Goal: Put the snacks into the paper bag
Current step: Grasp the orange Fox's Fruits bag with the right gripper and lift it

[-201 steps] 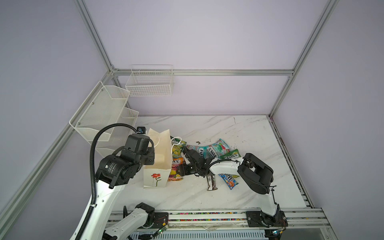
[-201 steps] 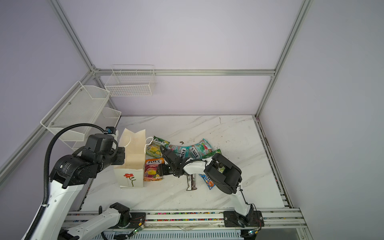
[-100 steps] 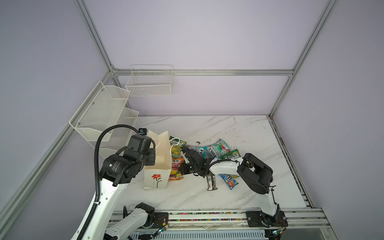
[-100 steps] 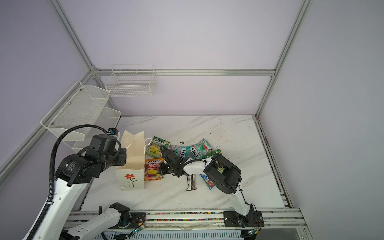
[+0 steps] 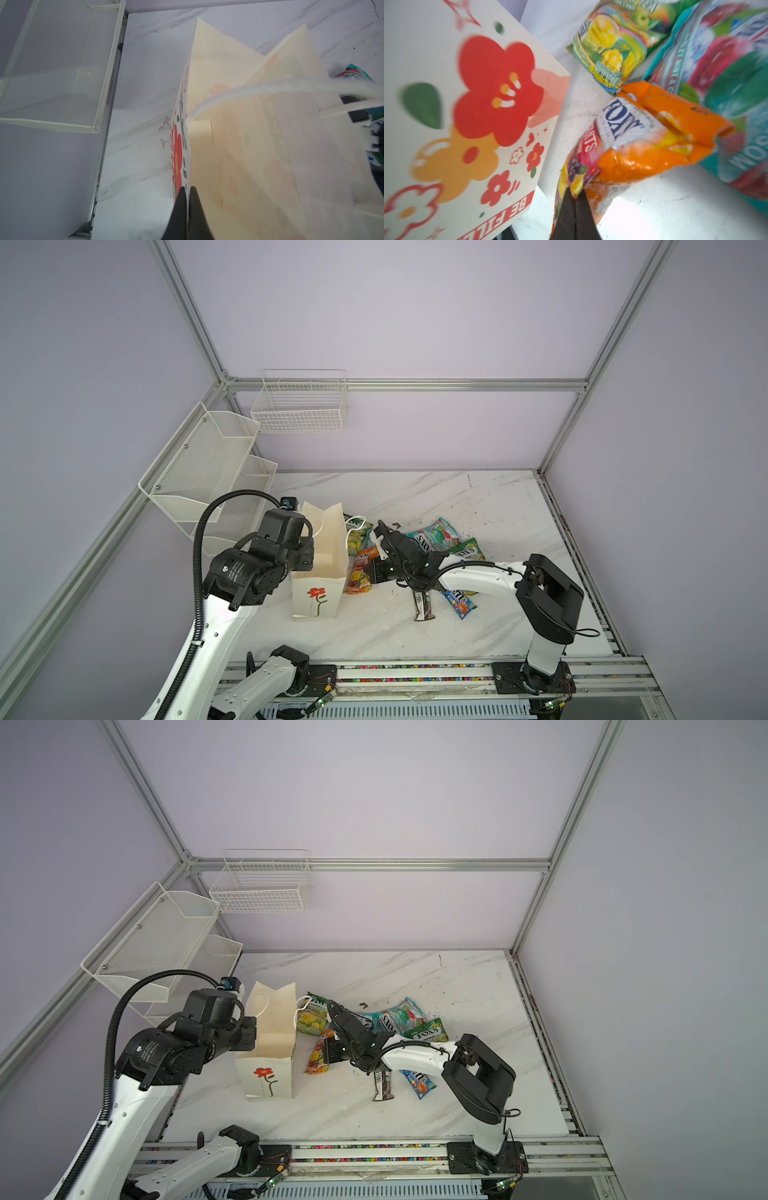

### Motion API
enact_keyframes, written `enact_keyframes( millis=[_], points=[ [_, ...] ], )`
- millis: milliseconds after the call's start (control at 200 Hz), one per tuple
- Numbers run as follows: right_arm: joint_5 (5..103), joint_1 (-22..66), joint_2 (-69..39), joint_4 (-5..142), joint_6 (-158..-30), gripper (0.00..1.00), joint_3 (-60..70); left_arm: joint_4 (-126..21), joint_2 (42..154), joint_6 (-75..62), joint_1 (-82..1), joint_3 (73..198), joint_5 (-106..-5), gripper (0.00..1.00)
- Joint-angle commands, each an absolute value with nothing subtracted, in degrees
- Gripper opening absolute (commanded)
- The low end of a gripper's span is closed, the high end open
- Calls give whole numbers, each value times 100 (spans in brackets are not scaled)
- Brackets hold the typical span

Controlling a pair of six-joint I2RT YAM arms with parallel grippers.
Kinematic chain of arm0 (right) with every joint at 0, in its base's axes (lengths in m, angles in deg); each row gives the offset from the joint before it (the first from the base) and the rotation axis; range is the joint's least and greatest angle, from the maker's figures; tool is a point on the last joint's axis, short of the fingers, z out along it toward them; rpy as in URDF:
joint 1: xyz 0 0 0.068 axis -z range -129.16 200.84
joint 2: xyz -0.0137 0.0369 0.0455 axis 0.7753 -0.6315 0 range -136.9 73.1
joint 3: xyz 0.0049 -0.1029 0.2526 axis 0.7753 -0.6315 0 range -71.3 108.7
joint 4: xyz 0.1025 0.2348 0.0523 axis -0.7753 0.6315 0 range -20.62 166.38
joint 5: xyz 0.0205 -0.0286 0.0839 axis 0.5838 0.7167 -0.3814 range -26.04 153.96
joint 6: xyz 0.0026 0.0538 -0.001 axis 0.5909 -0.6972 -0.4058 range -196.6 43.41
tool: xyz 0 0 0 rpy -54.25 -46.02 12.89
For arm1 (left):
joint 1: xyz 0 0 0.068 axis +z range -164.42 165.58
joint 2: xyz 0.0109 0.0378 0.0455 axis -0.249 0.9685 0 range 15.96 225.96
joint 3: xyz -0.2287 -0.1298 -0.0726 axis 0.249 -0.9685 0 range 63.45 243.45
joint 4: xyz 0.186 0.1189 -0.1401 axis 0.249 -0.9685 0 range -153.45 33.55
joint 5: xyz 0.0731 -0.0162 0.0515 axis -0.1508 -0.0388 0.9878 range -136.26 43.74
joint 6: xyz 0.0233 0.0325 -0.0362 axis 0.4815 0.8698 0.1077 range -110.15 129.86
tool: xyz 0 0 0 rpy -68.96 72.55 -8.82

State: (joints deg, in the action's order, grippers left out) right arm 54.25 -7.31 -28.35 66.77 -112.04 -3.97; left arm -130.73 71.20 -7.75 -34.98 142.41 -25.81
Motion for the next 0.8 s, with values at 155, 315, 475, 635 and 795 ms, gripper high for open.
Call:
enact_keyframes(
  millis=[155,315,475,635,795],
  points=[
    [6191,-752,-1557,7205,-10850,0,-357,-12769,7089,-1021,-3455,13874,-2891,0],
    [6473,-753,-1016,7582,-10732,0,-175,-12682,7086,-1121,-3455,13756,-3013,0],
    [6853,-752,-613,8040,-10496,0,161,-12664,7098,-1185,-3455,13659,-3074,0],
    [7315,-752,-274,8474,-10218,0,563,-12641,7046,-1242,-3455,13588,-3094,0],
    [7678,-752,-213,8895,-9816,0,1182,-12636,7019,-1268,-3455,13543,-3099,0]
  ],
)
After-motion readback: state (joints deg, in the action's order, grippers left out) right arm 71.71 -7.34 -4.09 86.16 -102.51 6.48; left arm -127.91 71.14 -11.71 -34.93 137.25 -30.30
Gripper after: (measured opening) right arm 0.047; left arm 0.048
